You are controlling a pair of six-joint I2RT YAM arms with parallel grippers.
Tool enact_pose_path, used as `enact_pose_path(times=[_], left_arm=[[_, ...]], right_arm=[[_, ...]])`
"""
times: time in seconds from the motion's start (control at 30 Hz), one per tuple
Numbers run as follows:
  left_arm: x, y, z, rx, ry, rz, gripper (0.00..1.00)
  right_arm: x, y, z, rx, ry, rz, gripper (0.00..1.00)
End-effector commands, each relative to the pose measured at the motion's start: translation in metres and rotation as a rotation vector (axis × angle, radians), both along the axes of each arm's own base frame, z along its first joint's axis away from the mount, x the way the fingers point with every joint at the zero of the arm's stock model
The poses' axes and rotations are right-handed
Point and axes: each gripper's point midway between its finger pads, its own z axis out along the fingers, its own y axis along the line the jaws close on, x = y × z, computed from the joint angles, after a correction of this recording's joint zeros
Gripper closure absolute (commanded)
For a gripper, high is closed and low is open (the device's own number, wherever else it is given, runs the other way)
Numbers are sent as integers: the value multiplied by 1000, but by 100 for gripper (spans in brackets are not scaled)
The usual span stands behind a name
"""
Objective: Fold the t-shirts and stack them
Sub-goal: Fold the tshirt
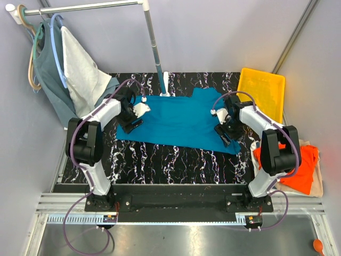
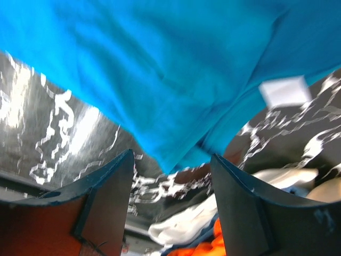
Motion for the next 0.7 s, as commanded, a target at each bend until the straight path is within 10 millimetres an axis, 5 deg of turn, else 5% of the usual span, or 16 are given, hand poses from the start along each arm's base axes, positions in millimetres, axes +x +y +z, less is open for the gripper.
enact_pose_path(times=[0.0, 0.37, 0.67], left_arm=[[34, -10, 10, -40, -85, 19, 27], [42, 0, -28, 27, -65, 34, 27], [16, 12, -48, 111, -29, 34, 26]], right_arm=[[35, 11, 5, 32, -93, -8, 33], [73, 20, -23, -19, -164, 29, 32], [43, 17, -48, -139, -115, 140, 32]])
